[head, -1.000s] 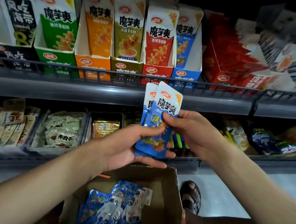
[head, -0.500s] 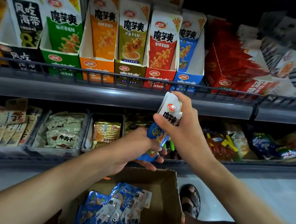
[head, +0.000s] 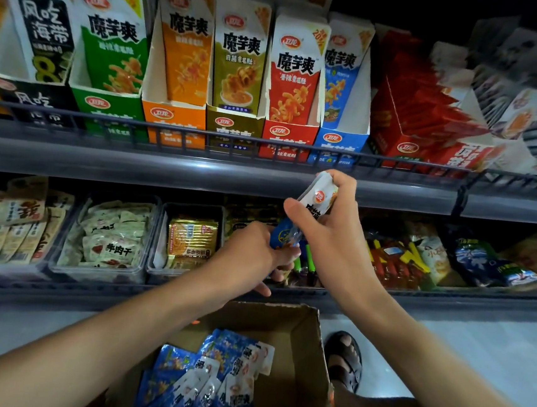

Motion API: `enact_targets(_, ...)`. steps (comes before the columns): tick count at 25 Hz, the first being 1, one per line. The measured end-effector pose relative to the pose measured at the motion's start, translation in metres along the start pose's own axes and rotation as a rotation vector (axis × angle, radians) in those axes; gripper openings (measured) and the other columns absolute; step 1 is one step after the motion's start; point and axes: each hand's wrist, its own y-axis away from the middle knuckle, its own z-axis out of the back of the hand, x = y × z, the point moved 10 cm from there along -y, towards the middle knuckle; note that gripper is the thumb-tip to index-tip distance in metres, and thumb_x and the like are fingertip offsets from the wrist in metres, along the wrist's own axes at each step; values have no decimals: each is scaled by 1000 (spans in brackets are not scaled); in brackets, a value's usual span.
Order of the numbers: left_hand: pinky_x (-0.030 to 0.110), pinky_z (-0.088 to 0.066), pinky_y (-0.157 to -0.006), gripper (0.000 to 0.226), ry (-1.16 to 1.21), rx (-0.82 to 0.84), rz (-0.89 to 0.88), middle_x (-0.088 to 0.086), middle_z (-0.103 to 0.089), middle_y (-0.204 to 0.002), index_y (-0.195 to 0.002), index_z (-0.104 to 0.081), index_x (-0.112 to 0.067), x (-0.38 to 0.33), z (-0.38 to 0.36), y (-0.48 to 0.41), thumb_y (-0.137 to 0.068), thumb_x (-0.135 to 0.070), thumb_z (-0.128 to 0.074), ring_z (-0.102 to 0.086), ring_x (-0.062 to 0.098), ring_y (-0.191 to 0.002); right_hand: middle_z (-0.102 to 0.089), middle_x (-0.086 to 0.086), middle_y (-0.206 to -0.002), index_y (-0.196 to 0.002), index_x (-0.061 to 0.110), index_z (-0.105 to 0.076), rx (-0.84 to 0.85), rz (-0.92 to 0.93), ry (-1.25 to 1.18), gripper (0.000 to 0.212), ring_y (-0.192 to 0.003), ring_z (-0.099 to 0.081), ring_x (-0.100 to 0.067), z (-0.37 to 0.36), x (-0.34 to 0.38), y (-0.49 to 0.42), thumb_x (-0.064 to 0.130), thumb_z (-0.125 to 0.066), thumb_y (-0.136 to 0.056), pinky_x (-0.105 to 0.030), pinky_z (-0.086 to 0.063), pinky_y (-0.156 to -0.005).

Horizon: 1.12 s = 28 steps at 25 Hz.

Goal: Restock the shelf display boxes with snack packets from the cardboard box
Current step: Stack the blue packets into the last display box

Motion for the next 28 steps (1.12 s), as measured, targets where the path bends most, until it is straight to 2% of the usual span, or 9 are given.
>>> enact_targets(3, 36, -60, -62, 28, -109, -92, -113, 5, -70, -88, -116, -63, -15, -15, 9, 1, -93, -31, -63, -68, 20, -79, -47, -8, -122, -120, 37, -37, -58, -7, -90, 54, -112, -56, -22, 6, 2, 0, 46, -69, -78, -37, -59, -84)
enact_targets(6, 37, -59, -68, 22, -249, -167, -234, -5, -67, -79, -111, -63, -27, -34, 14, 9, -91, -37, -65, -67, 13, -73, -49, -12, -124, -116, 41, -38, -104, -71, -187, 59, -111, -58, -26, 11, -6, -1, 56, -66, -66, -44, -58, -85)
enact_targets(9, 34, -58, -59, 18, -342, -140, -247, -3, -68, -78, -108, -63, -24, -38, 11, 9, -92, -33, -64, -64, 12, -64, -50, -11, -126, -119, 40, -38, -87, -110, -184, 62, -111, -59, -25, 7, -12, 1, 57, -67, -67, -43, -58, -86)
enact_targets(12, 31, -56, -51, 17, -240, 9, -145, 4, -71, -87, -104, -64, -12, -32, 14, 4, -94, -26, -62, -68, 19, -69, -61, -12, -114, -117, 25, -50, -16, -86, -46, 49, -103, -65, -26, 22, -4, -10, 35, -78, -78, -37, -59, -81)
enact_targets(15, 33, -56, -56, 15, -232, 222, -78, 7, -74, -90, -101, -65, -13, -33, 17, 8, -93, -25, -63, -71, 26, -77, -73, -2, -90, -86, 20, -66, 128, -26, 222, 24, -84, -70, -16, 42, 16, -23, 16, -85, -72, -38, -59, -75)
enact_targets(17, 36, -57, -60, 13, -300, 312, -74, 8, -74, -92, -100, -65, -13, -34, 17, 11, -92, -24, -64, -72, 29, -83, -73, 1, -76, -78, 17, -67, 303, -23, 197, 21, -70, -68, -9, 30, 22, -17, 5, -83, -72, -28, -58, -65)
enact_targets(19, 37, -56, -60, 14, -316, 352, -71, 9, -74, -93, -100, -65, -12, -36, 18, 11, -91, -23, -65, -71, 30, -81, -73, 0, -73, -83, 11, -70, 398, -38, 100, 19, -66, -67, -7, 16, 24, -10, -4, -79, -74, -20, -55, -60)
enact_targets(23, 35, -55, -56, 16, -321, 324, -91, 7, -75, -90, -100, -65, -11, -45, 22, 7, -90, -23, -67, -71, 29, -77, -76, -7, -80, -88, 0, -72, 300, -20, 22, 13, -70, -71, -12, 25, 24, -15, -4, -76, -76, -21, -56, -63)
enact_targets(28, 32, -52, -56, 13, -317, 253, -173, 5, -75, -89, -101, -65, -15, -74, 18, -1, -89, -20, -69, -69, 23, -77, -77, -6, -83, -85, 11, -77, 152, 117, 127, 10, -78, -71, -15, 48, 45, -15, 6, -79, -77, -41, -58, -75)
